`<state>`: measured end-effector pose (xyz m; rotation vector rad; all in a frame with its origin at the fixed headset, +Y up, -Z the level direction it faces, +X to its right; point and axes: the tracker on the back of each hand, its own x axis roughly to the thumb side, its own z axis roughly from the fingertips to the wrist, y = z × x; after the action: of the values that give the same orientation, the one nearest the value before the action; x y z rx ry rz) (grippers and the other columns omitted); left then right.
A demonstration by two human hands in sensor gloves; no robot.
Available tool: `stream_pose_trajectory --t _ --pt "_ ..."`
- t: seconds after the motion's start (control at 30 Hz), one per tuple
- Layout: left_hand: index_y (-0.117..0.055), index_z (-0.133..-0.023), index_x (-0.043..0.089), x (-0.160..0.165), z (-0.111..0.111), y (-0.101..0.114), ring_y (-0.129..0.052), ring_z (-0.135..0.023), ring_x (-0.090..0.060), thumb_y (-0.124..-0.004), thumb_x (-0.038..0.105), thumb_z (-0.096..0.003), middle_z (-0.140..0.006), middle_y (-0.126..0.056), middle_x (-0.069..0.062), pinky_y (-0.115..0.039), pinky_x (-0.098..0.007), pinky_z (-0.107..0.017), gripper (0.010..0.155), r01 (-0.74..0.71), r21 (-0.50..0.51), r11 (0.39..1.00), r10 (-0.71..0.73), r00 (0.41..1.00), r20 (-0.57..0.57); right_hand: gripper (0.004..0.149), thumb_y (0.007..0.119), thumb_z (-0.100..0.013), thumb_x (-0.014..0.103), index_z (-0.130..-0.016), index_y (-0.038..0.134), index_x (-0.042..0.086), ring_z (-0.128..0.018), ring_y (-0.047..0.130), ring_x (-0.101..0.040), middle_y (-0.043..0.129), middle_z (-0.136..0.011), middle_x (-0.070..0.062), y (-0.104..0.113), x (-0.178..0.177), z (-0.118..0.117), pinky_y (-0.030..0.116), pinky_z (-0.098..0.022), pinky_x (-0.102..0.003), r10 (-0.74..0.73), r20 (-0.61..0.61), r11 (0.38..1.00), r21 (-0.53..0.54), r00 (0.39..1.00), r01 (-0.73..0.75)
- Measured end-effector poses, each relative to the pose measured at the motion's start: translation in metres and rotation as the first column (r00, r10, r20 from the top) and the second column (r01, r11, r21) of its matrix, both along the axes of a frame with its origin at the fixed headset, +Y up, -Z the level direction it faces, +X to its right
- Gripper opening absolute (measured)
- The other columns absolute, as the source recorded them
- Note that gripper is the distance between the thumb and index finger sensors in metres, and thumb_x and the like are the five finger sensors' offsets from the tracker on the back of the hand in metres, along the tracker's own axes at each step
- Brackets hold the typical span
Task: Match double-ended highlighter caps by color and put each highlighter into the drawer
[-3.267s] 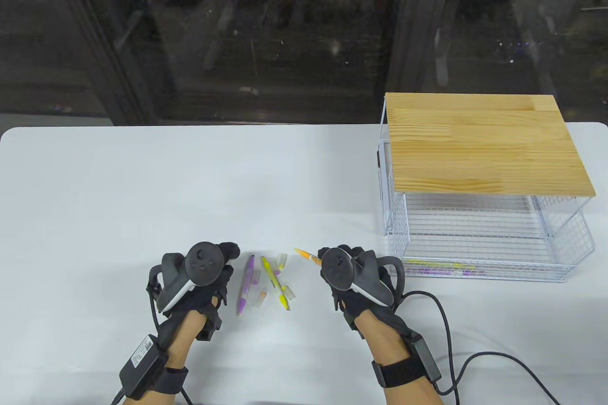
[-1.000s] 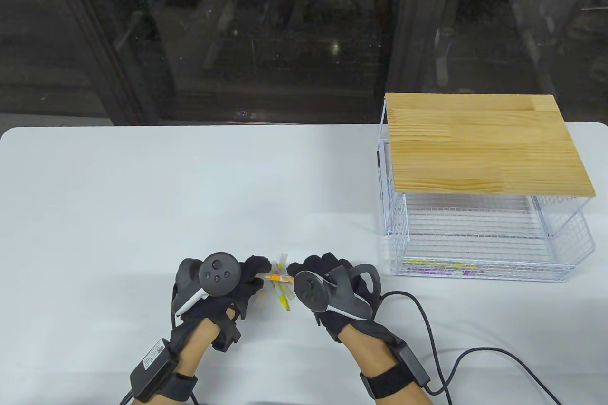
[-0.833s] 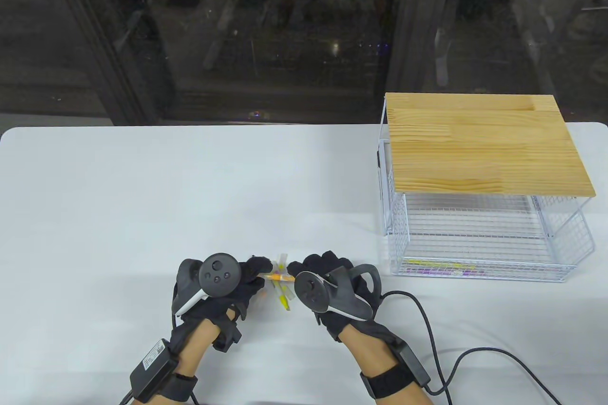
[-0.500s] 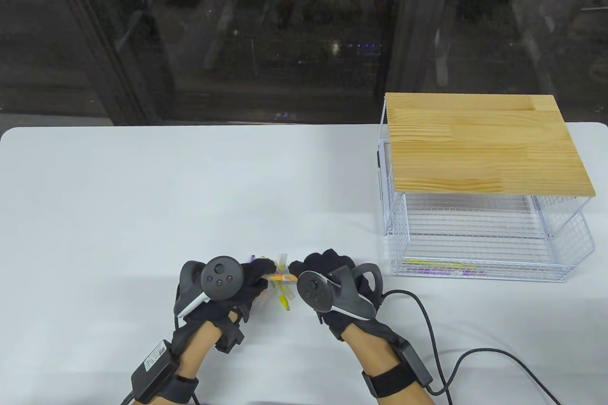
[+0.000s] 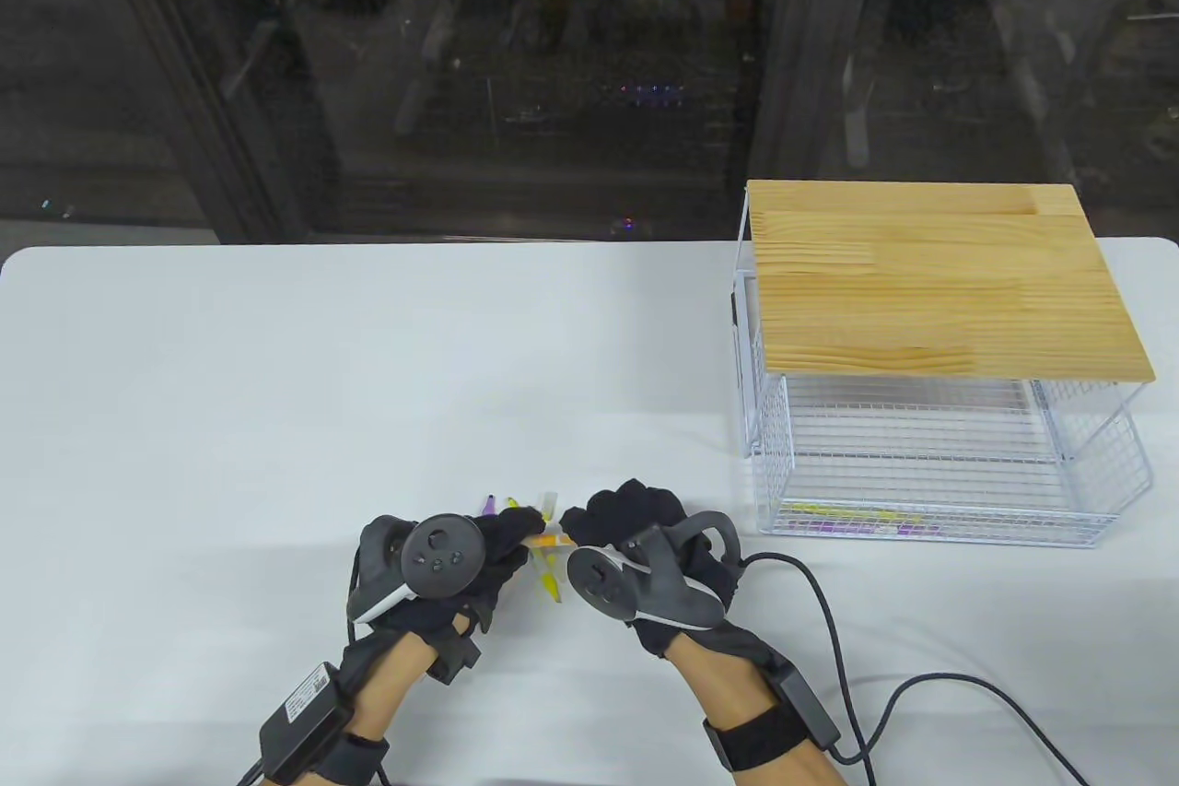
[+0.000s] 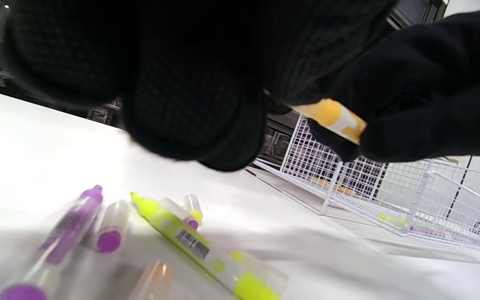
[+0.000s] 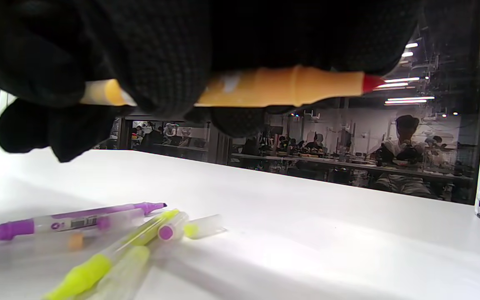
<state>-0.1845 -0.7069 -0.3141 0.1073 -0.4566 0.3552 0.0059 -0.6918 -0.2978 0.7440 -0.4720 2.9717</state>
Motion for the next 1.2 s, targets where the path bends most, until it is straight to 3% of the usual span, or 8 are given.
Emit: stream_pose_trajectory --t 0.23,0.43,0.6,0.83,0.93,1.07,1.2 --pt "-0.087 -0.085 0.027 -0.002 0.000 0.001 -0.108 -0.036 -0.018 -0.085 0.032 -0.0379 -0.062 -0.107 -0.003 -0.092 -0.047 -0.033 0.048 -0.041 -0.002 0.999 0.041 0.999 0.008 0.043 0.092 -0.038 0.031 -0.081 0.093 0.029 -0.070 0.090 -0.029 0.097 -0.077 0.001 0.004 -0.001 0.003 0.075 -0.057 -0.049 -0.006 -0.030 1.000 0.013 1.000 0.007" --pt "-0.086 -0.087 0.029 -0.008 -0.002 0.003 -0.108 -0.040 -0.021 -0.084 0.033 -0.0391 -0.066 -0.106 -0.001 -0.090 -0.050 -0.035 0.048 -0.124 -0.026 0.992 0.124 0.992 0.011 0.043 0.092 -0.039 0.037 -0.082 0.092 0.029 -0.070 0.091 -0.029 0.097 -0.077 0.002 0.009 0.000 0.005 0.075 -0.057 -0.051 -0.047 -0.024 0.998 0.032 0.999 0.048" --pt "-0.086 -0.088 0.029 -0.006 -0.003 0.001 -0.108 -0.041 -0.022 -0.084 0.035 -0.0395 -0.068 -0.106 0.001 -0.090 -0.050 -0.035 0.048 -0.105 -0.029 0.994 0.105 0.994 0.022 0.047 0.092 -0.040 0.036 -0.086 0.088 0.031 -0.072 0.090 -0.030 0.095 -0.081 0.003 0.007 0.000 0.003 0.074 -0.058 -0.052 -0.021 0.013 1.000 -0.003 1.000 0.021" --pt "-0.086 -0.088 0.031 -0.008 -0.004 0.003 -0.107 -0.044 -0.025 -0.083 0.040 -0.0400 -0.070 -0.106 0.001 -0.089 -0.052 -0.036 0.049 -0.159 -0.034 0.987 0.161 0.986 0.033 0.045 0.093 -0.039 0.039 -0.084 0.089 0.035 -0.072 0.088 -0.029 0.093 -0.085 0.003 0.007 0.005 -0.002 0.072 -0.060 -0.054 -0.039 0.055 0.998 -0.040 0.998 0.042" --pt "-0.086 -0.089 0.030 -0.017 -0.004 0.007 -0.107 -0.045 -0.027 -0.082 0.042 -0.0398 -0.072 -0.106 0.001 -0.088 -0.053 -0.036 0.050 -0.202 -0.019 0.979 0.202 0.979 -0.004 0.045 0.092 -0.039 0.040 -0.084 0.089 0.034 -0.072 0.086 -0.029 0.086 -0.089 0.001 0.009 0.011 -0.003 0.070 -0.061 -0.054 -0.068 0.084 0.997 -0.041 0.994 0.071" --pt "-0.087 -0.087 0.030 -0.032 -0.007 0.011 -0.107 -0.045 -0.028 -0.082 0.041 -0.0404 -0.071 -0.106 0.000 -0.088 -0.054 -0.036 0.049 -0.233 -0.009 0.972 0.232 0.970 -0.076 0.046 0.091 -0.039 0.041 -0.084 0.086 0.035 -0.068 0.087 -0.027 0.085 -0.084 0.002 0.013 0.021 -0.006 0.071 -0.060 -0.054 -0.140 0.111 0.989 -0.028 0.984 0.144" --pt "-0.091 -0.083 0.029 -0.044 -0.012 0.010 -0.107 -0.043 -0.028 -0.082 0.038 -0.0410 -0.067 -0.108 -0.001 -0.088 -0.054 -0.035 0.044 -0.160 -0.026 0.987 0.154 0.975 -0.161 0.048 0.089 -0.041 0.043 -0.086 0.081 0.031 -0.065 0.089 -0.026 0.087 -0.079 0.002 0.012 0.030 -0.010 0.072 -0.059 -0.054 -0.257 0.118 0.961 -0.074 0.959 0.267"
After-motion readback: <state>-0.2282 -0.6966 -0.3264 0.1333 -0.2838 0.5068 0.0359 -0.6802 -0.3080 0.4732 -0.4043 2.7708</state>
